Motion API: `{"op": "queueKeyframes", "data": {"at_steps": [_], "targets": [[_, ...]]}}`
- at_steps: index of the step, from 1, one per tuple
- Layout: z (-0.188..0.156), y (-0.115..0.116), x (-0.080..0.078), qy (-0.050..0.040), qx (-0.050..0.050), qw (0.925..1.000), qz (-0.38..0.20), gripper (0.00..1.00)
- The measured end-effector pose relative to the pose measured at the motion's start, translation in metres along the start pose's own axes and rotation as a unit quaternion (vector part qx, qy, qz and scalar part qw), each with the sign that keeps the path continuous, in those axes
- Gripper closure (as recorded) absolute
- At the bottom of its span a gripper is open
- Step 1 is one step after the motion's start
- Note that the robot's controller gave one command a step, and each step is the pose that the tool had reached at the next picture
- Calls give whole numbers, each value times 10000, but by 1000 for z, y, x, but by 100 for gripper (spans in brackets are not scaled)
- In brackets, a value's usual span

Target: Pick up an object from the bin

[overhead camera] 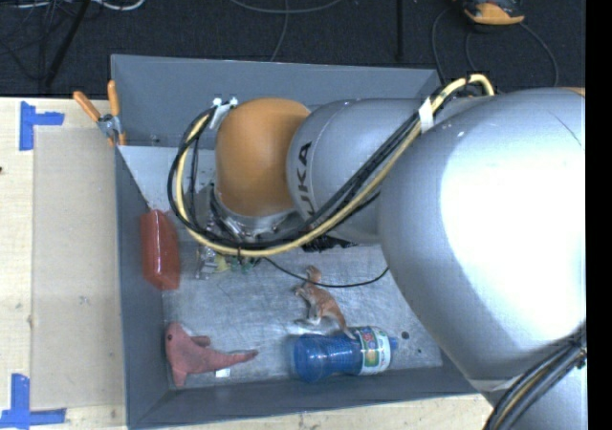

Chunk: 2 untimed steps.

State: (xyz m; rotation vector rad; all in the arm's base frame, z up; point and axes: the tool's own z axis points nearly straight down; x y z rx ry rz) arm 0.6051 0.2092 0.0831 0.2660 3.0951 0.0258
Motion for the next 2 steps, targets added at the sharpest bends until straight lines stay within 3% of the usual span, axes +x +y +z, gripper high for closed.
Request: {"op": "queueKeyframes", "data": {"at_steps": [1, 2], "targets": [[-35, -9, -3, 170, 92, 9998, 69, 100], [-3, -32, -20, 159, 94, 9997, 163, 0]]}}
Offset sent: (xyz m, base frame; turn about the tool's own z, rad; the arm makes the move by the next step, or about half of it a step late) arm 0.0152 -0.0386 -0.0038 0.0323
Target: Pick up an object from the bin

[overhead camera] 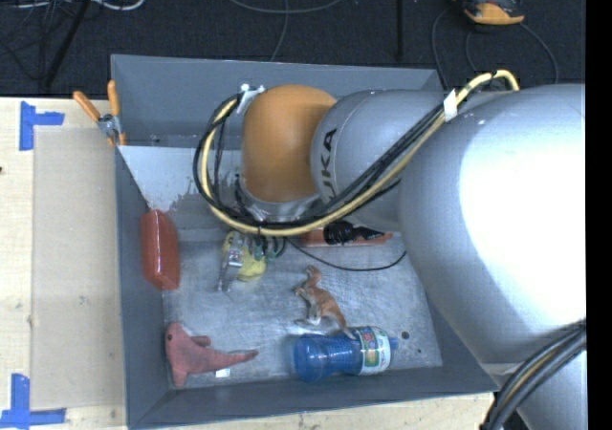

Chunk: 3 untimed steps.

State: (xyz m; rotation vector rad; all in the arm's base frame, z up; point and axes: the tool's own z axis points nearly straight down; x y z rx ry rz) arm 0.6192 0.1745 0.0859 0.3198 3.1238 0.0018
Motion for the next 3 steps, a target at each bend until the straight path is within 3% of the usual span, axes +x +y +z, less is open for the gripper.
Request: {"op": "queueKeyframes", "data": {"at_steps": [1, 2, 3], "targets": [[7, -3, -2, 9, 3, 10000, 21, 100], [7, -3, -2, 9, 2, 10000, 24, 100], [-36, -4, 6, 44, 28, 9998, -208, 100]]}}
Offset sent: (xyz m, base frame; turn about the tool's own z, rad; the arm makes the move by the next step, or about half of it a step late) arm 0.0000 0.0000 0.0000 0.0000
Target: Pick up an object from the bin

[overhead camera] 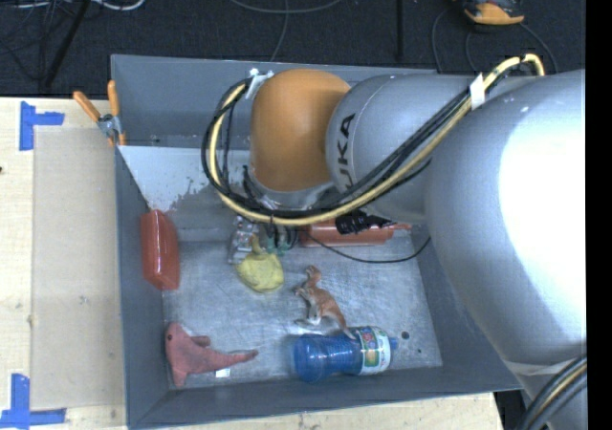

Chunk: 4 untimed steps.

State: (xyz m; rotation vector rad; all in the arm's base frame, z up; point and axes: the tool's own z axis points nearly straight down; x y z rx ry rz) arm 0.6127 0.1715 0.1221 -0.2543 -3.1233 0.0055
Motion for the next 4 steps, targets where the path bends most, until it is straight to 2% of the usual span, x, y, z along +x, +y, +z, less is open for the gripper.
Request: {"op": "queueKeyframes", "data": {"at_steps": [1, 2, 3, 4], "targets": [[-83, -17, 3, -45, -27, 9950, 996, 0], [-82, -17, 3, -40, -24, 9950, 995, 0], [-51, -24, 19, -62, -32, 9977, 680, 0], [-40, -21, 20, 9, -1, 9957, 923, 0]]}}
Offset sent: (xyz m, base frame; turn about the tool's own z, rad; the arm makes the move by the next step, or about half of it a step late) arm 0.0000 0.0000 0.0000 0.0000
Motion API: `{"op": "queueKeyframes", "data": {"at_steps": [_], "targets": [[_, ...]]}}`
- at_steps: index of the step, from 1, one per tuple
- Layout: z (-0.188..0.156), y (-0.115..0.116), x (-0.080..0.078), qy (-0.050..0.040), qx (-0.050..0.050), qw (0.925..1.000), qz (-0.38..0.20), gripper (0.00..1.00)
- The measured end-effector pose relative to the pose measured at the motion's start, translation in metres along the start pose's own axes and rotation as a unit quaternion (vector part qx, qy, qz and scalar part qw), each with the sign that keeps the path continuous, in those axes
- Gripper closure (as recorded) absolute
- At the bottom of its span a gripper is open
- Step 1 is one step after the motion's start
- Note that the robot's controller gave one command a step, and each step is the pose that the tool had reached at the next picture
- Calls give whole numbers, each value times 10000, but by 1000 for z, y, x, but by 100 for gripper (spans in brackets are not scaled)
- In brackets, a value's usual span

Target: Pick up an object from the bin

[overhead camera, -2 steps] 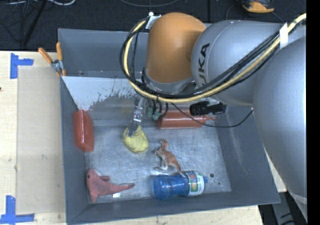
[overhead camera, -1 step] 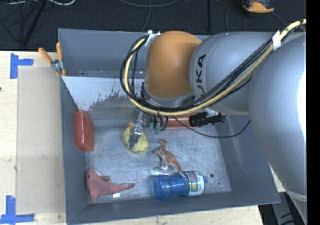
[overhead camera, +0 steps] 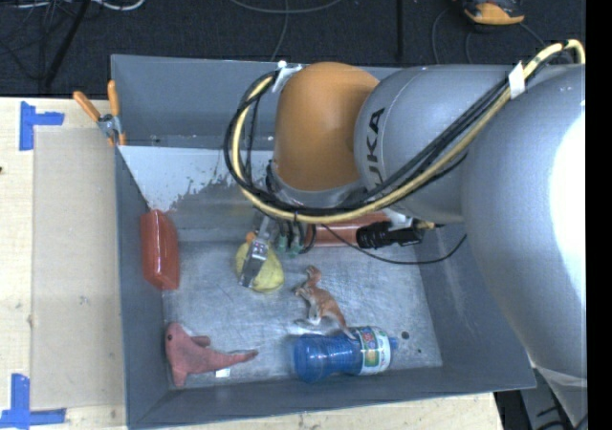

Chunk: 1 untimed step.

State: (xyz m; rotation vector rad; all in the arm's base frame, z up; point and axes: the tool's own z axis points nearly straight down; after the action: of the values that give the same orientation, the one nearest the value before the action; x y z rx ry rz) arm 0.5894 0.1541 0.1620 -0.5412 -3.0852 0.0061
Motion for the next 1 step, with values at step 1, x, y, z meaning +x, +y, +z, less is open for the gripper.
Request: {"op": "queueKeyframes", "data": {"at_steps": [1], "targets": [[3, -2, -3, -59, -35, 10000, 42, 0]]}}
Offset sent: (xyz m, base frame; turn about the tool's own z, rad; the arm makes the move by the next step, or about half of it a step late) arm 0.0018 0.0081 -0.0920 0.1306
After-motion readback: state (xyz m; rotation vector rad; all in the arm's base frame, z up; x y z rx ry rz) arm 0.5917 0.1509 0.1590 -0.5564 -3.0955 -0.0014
